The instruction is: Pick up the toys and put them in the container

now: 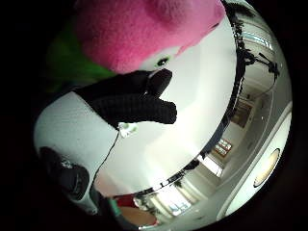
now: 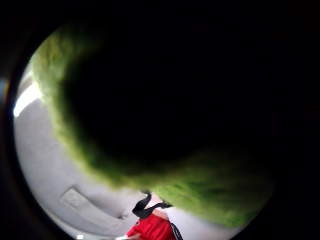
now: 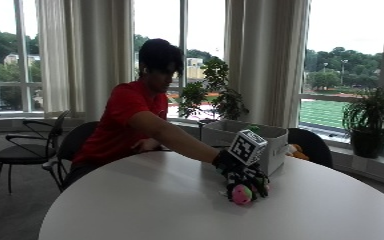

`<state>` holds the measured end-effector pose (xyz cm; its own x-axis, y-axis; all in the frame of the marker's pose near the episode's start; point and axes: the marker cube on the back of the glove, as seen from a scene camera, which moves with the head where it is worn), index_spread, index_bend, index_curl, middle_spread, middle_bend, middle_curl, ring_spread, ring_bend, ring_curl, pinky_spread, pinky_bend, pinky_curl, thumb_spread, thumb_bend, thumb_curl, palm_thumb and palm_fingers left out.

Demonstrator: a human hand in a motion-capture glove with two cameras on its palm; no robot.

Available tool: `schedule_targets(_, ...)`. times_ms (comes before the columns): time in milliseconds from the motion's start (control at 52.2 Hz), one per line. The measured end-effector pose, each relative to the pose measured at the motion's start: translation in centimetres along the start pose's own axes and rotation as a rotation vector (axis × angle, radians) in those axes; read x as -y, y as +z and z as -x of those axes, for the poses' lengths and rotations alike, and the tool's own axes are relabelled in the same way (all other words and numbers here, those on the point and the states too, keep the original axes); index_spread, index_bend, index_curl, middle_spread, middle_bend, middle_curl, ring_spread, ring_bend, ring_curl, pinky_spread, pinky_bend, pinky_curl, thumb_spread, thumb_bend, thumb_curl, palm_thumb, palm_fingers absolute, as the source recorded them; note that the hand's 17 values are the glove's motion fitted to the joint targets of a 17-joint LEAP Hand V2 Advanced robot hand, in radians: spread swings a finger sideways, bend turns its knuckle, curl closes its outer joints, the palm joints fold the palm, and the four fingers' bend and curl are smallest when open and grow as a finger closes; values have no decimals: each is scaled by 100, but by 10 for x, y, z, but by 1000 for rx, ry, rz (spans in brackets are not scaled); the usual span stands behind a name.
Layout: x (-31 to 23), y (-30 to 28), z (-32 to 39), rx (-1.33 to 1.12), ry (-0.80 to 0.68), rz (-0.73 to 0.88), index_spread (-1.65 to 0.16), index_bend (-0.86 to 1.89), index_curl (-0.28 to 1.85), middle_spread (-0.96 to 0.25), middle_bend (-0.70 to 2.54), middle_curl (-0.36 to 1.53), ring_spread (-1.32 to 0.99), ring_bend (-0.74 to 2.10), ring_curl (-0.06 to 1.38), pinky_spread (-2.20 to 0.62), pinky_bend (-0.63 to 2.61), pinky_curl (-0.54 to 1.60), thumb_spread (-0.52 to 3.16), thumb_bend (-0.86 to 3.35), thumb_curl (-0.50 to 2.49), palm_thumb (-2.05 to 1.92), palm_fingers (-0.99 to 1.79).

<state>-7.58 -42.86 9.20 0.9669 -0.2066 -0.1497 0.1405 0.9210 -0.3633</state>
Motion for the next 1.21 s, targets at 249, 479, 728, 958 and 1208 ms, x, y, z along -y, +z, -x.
schedule_targets(249, -8, -9, 13, -41, -9, 93, -42, 26, 16, -4, 12, 27, 4, 41, 26, 10, 143, 38, 101, -1, 30, 1, -2)
schedule_targets(479, -14, -3, 7, 4, -5, -134, -44, 46, 28, -9, 25, 25, -11, 70, 31, 2, 123, 30, 123, 9, 38, 23, 31)
schedule_targets(728, -34, 2, 13, -92, 16, -353, -40, 52, 36, -30, 48, 37, -39, 93, 42, -36, 113, 32, 102, 20, 57, 55, 90)
schedule_targets(958, -72, -9, 2, 37, 42, -422, -38, 62, 47, -41, 65, 47, -46, 98, 47, -40, 102, 34, 82, 19, 71, 60, 106)
schedule_targets(1208, -121, -61, 0, 36, 33, -505, -35, 65, 59, -45, 74, 56, -47, 102, 52, -41, 103, 40, 68, 20, 84, 61, 109)
